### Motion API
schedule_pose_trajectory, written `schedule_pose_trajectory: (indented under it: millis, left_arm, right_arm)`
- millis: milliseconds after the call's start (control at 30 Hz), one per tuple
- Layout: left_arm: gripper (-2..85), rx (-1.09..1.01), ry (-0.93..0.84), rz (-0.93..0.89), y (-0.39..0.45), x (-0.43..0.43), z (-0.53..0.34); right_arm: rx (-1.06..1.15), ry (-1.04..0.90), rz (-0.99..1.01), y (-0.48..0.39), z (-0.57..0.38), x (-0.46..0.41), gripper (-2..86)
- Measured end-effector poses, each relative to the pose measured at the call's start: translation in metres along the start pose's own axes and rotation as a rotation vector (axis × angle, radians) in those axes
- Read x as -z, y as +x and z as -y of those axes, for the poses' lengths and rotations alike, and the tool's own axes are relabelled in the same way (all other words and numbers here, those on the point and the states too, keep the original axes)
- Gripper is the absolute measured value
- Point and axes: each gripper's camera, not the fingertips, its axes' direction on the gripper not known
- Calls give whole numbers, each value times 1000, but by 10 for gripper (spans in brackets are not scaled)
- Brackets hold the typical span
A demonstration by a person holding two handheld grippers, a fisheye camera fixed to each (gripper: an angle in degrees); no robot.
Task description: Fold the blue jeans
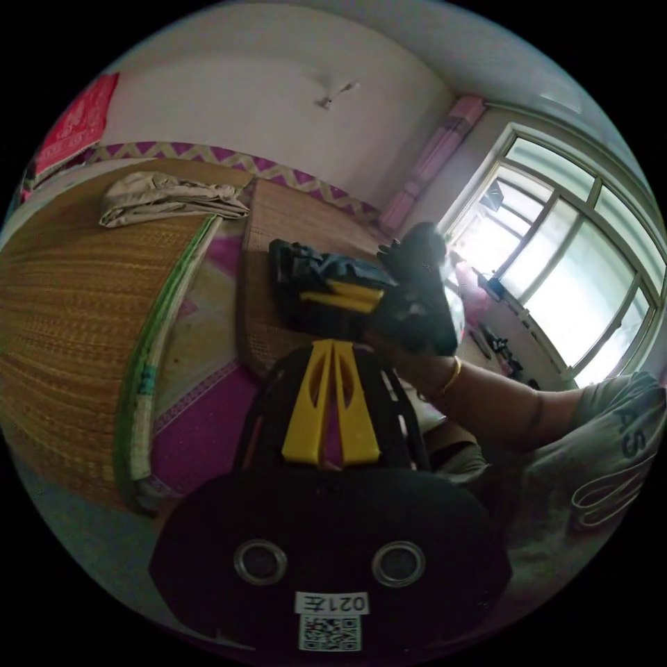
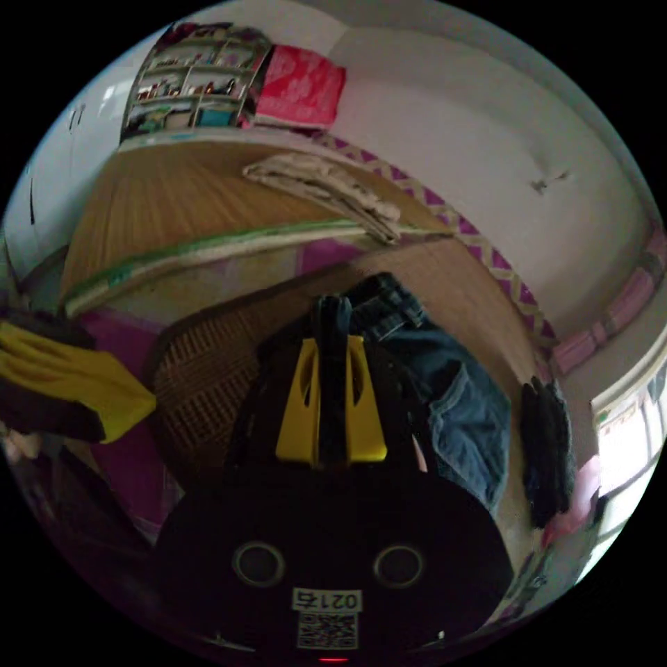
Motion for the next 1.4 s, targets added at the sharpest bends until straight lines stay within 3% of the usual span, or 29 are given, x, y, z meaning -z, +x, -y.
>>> schedule_pose_trajectory:
  millis: [100, 167, 267, 400, 500, 567, 667, 767, 900, 1100, 1200, 1400]
  left_arm:
    - [-8, -17, 9, 7, -3, 3, 18]
    - [-3, -19, 8, 6, -10, 5, 33]
    - [29, -6, 14, -7, -26, 6, 58]
    - [77, 75, -4, -12, -58, -2, 95]
    - [109, 167, -49, -24, -91, -18, 124]
    - [134, 230, -85, -42, -114, -33, 144]
    - [158, 274, -166, -39, -135, -51, 166]
    - [146, 268, -227, -80, -147, -59, 180]
    - [89, 239, -298, -135, -158, -63, 195]
    - [52, 257, -217, -249, -168, -35, 211]
    - [51, 225, -127, -261, -168, 4, 232]
    - [51, 213, 101, -106, -214, 104, 308]
  right_arm:
    - [16, 9, 7, 9, -2, 4, 64]
    - [10, -46, 223, 42, -7, 13, 93]
    - [-118, 34, 565, 124, -39, 40, 108]
    - [-443, 104, 535, 242, -101, 50, 123]
    - [-702, 54, 518, 329, -157, 21, 136]
    - [-862, -5, 644, 377, -198, -22, 149]
    - [-959, -55, 893, 398, -229, -78, 156]
    - [-1009, -62, 952, 402, -240, -107, 129]
    - [-946, -86, 947, 402, -228, -118, 104]
    - [-768, -93, 920, 412, -196, -93, 69]
    - [-651, -61, 921, 420, -147, -68, 68]
    - [-422, 28, 949, 410, 38, -68, 68]
